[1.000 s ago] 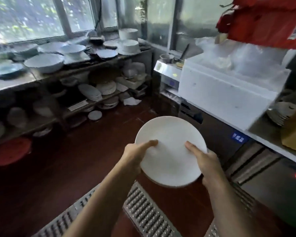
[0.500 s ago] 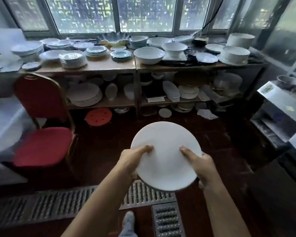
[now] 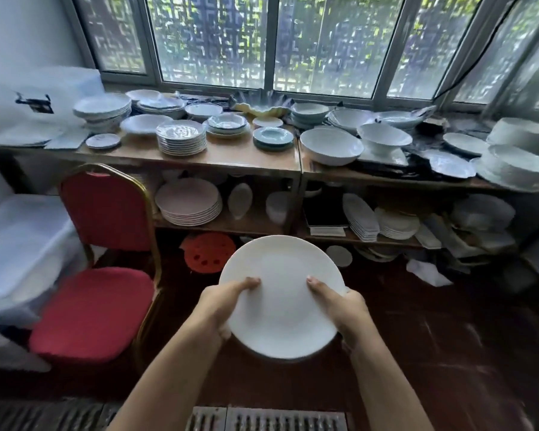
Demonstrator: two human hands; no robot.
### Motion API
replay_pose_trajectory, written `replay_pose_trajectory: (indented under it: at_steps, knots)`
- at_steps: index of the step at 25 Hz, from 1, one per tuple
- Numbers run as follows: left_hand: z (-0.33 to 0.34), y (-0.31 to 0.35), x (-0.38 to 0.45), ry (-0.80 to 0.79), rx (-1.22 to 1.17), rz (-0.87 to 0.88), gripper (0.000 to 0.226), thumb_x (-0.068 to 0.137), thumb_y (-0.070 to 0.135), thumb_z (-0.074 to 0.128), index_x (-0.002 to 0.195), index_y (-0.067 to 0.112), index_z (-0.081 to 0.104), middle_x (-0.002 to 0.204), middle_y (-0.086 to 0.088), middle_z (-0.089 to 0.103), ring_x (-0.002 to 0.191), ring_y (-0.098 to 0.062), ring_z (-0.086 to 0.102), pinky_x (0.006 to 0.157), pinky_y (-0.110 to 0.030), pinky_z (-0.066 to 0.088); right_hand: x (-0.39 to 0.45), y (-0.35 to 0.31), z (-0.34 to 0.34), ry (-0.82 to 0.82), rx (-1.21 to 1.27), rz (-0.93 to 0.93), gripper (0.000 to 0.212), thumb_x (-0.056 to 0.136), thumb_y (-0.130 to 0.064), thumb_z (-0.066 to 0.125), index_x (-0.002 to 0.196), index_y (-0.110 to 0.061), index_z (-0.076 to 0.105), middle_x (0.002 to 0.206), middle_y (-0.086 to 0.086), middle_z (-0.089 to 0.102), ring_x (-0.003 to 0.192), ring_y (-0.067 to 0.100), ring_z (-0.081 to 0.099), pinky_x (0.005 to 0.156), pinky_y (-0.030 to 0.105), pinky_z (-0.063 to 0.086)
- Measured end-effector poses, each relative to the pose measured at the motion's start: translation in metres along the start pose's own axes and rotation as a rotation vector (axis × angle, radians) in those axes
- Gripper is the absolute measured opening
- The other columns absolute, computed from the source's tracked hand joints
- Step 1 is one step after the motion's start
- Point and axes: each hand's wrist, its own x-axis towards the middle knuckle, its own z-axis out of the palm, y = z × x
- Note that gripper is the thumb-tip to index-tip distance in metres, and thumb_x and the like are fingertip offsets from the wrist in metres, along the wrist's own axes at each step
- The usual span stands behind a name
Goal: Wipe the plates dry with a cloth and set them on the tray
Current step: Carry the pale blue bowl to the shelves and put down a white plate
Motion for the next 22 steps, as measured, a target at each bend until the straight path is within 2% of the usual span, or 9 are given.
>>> replay_pose_trajectory:
  at_steps: [3,4,7,10,15,19,20,22]
  knots:
    - [0.004,0.040,0.054,0.035,-0.043,0.020,0.041,0.069,0.018,0.089,0.101,-0.001,0.072,0.085,-0.014,0.077,0.072,-0.030,0.074,0.063,-0.041,0.061,0.063,-0.024,0.038,-0.043,-0.009,0.005,0.041,0.080,-0.029,0.086,0.107,-0.001,0.072,0.092,0.013,0.078,0.079,0.028,0.076,0.062,0.032,0.061]
    - [0.007,0.053,0.072,0.048,-0.049,0.019,0.041,0.070,0.018,0.088,0.102,0.000,0.071,0.088,-0.014,0.076,0.074,-0.030,0.074,0.063,-0.040,0.060,0.084,-0.032,0.050,-0.060,-0.007,0.007,0.041,0.081,-0.029,0.086,0.107,-0.001,0.072,0.093,0.014,0.077,0.081,0.029,0.076,0.064,0.033,0.061]
    - [0.021,0.097,0.139,0.085,-0.083,0.023,0.045,0.071,0.018,0.087,0.108,-0.001,0.070,0.098,-0.018,0.075,0.085,-0.035,0.072,0.075,-0.046,0.060,0.164,-0.055,0.085,-0.105,0.023,0.008,0.038,0.081,-0.025,0.086,0.106,0.000,0.072,0.089,0.014,0.078,0.076,0.027,0.076,0.057,0.029,0.059]
    - [0.041,0.145,0.207,0.129,-0.092,0.029,0.041,0.072,0.018,0.087,0.106,-0.001,0.072,0.096,-0.017,0.076,0.084,-0.034,0.073,0.072,-0.043,0.060,0.251,-0.086,0.118,-0.162,0.022,-0.002,0.026,0.082,-0.021,0.085,0.096,-0.003,0.073,0.075,0.006,0.078,0.064,0.018,0.075,0.050,0.025,0.056]
    - [0.056,0.220,0.298,0.187,-0.132,0.041,0.032,0.072,0.017,0.086,0.097,0.000,0.074,0.091,-0.016,0.077,0.083,-0.035,0.074,0.070,-0.042,0.060,0.369,-0.135,0.181,-0.230,-0.003,0.014,0.025,0.080,-0.019,0.086,0.095,-0.002,0.075,0.085,0.014,0.079,0.078,0.033,0.077,0.070,0.044,0.064]
    - [0.057,0.269,0.366,0.212,-0.164,0.023,0.035,0.073,0.015,0.085,0.101,-0.004,0.073,0.095,-0.020,0.076,0.089,-0.039,0.073,0.083,-0.052,0.060,0.446,-0.156,0.230,-0.276,-0.023,0.032,0.018,0.081,-0.020,0.084,0.086,-0.004,0.076,0.076,0.009,0.078,0.063,0.023,0.075,0.051,0.029,0.058]
    - [0.057,0.282,0.388,0.219,-0.172,0.019,0.035,0.074,0.015,0.084,0.100,-0.004,0.073,0.095,-0.021,0.076,0.089,-0.039,0.073,0.085,-0.052,0.059,0.468,-0.162,0.243,-0.278,-0.038,0.041,0.017,0.082,-0.020,0.084,0.086,-0.005,0.077,0.076,0.009,0.078,0.064,0.024,0.076,0.053,0.030,0.059]
    - [0.058,0.304,0.433,0.207,-0.173,0.010,0.033,0.075,0.015,0.084,0.098,-0.004,0.074,0.092,-0.020,0.077,0.088,-0.038,0.073,0.084,-0.050,0.060,0.510,-0.173,0.268,-0.285,-0.063,0.058,0.019,0.083,-0.021,0.082,0.089,-0.004,0.077,0.080,0.012,0.079,0.071,0.029,0.076,0.066,0.039,0.064]
